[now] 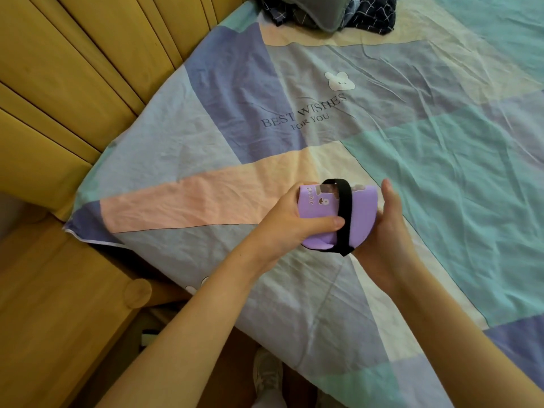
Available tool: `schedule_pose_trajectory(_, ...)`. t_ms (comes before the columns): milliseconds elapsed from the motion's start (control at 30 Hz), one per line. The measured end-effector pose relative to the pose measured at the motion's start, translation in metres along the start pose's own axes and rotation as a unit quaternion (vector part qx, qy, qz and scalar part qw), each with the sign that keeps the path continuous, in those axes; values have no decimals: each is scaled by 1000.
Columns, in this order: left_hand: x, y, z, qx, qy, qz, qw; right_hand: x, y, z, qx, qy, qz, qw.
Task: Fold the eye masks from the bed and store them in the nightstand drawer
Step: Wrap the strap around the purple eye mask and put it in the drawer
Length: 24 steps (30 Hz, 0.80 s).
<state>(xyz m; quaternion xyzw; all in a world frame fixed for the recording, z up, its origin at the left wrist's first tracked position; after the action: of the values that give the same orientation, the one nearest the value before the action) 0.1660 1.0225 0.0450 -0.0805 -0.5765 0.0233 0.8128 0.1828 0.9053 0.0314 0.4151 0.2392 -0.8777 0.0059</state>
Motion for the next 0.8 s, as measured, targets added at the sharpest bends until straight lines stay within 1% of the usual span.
schedule_pose_trajectory(67, -5, 5, 1, 33, 1, -13, 999, 3, 0, -2, 7, -5, 42, 999)
schedule_pose_trajectory(133, -6, 7, 2, 48, -9, 5, 999, 1, -6, 0, 0, 23, 95, 995)
schedule_pose_trajectory(267, -9, 11, 1, 69, -17, 97, 993, 5, -7, 0, 24, 40, 82, 996)
schedule_pose_trajectory(333, -13, 15, 1, 94, -5, 141, 985, 8, -10, -1, 23, 39, 98, 994)
schedule_pose_trajectory(400, -14, 19, 1, 121, 20, 149, 981, 12, -12, -2, 26, 37, 124, 991)
schedule_pose_trajectory(467, -13, 29, 1, 150, 24, 83, 985, 14, -13, -4, 30, 39, 154, 987)
schedule_pose_trajectory(533, -5, 41, -1, 172, -9, 0, 985, 15, -15, -6, 28, 41, 177, 983)
schedule_pose_trajectory(600, 2, 49, -3, 171, -36, -65, 982, 15, -17, -8, 13, 38, 194, 980)
schedule_pose_trajectory(667, 5, 54, -4, 160, -46, -123, 978, 17, -19, -9, 0, 34, 213, 977)
schedule_pose_trajectory(733, 5, 60, -4, 165, -48, -149, 974, 18, -20, -10, 1, 34, 219, 975)
schedule_pose_trajectory(800, 2, 67, -3, 186, -48, -148, 970, 18, -21, -11, 11, 46, 190, 981)
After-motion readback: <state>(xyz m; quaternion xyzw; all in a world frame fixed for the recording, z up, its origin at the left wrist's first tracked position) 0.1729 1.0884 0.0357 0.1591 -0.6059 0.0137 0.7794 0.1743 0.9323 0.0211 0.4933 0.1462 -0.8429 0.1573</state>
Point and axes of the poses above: each hand's wrist, its own z-axis away from the middle knuckle, its own y-axis out of the back of the hand, x = y × z, the point moved 7 cm from there along -z, towards the middle knuckle, and after that the axes turned 5 degrees about -y, right-handed, at the moved point
